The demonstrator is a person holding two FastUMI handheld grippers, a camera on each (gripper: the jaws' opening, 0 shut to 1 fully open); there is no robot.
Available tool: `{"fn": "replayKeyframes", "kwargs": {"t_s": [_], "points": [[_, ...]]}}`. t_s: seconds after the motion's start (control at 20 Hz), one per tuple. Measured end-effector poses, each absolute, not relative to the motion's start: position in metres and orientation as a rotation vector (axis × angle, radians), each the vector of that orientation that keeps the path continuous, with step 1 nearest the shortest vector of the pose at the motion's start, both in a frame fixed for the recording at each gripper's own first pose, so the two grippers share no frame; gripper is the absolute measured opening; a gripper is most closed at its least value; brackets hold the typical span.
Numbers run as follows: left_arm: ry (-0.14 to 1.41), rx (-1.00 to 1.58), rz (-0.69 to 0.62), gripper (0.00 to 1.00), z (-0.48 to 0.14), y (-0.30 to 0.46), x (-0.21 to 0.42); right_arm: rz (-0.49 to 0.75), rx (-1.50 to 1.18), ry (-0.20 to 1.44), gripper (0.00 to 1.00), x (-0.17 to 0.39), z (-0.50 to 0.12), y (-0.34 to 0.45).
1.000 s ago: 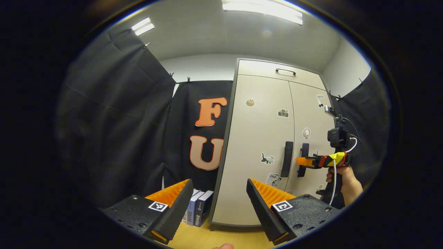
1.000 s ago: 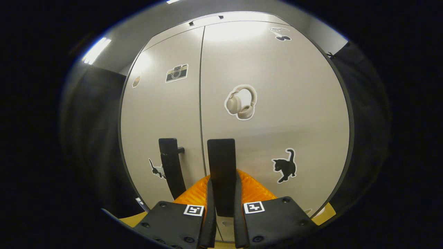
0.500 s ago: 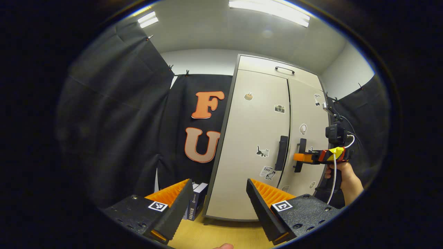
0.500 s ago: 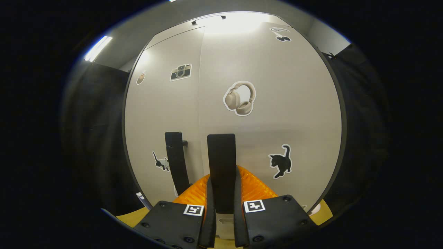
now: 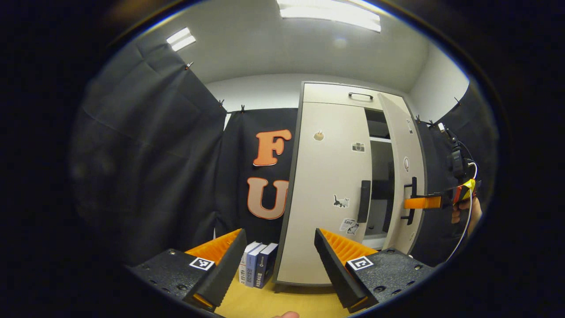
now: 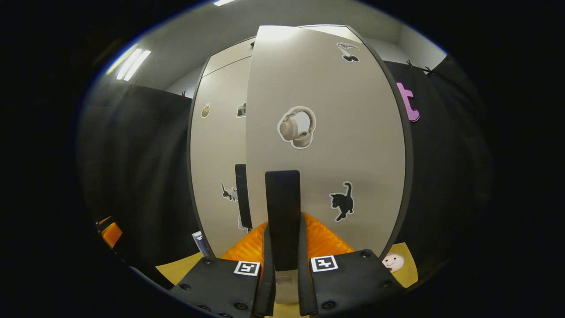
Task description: Open the right door of the double-door shoe cabinet with the right hand, and open the left door with the left hand.
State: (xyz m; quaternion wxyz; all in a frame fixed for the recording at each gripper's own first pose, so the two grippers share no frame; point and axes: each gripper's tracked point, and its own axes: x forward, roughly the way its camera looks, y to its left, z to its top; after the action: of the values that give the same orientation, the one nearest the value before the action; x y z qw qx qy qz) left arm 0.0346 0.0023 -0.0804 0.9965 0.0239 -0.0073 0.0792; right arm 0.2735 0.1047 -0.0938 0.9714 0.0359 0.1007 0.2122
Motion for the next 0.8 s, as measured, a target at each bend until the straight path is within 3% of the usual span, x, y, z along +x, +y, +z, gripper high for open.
{"fn": "replayKeyframes", "kwargs": {"t_s": [0.5,0.8], "points": [[0.013,0.021,0.107,0.91,-0.092,-0.019,0.058,0.429,0.019,0.154,0.28,0.257,-0.086,0.076],[0.01,0.037,0.075,0.94,-0.098,-0.03,0.076,0.387,0.041,0.121,0.28,0.252,-0.081,0.056]]}}
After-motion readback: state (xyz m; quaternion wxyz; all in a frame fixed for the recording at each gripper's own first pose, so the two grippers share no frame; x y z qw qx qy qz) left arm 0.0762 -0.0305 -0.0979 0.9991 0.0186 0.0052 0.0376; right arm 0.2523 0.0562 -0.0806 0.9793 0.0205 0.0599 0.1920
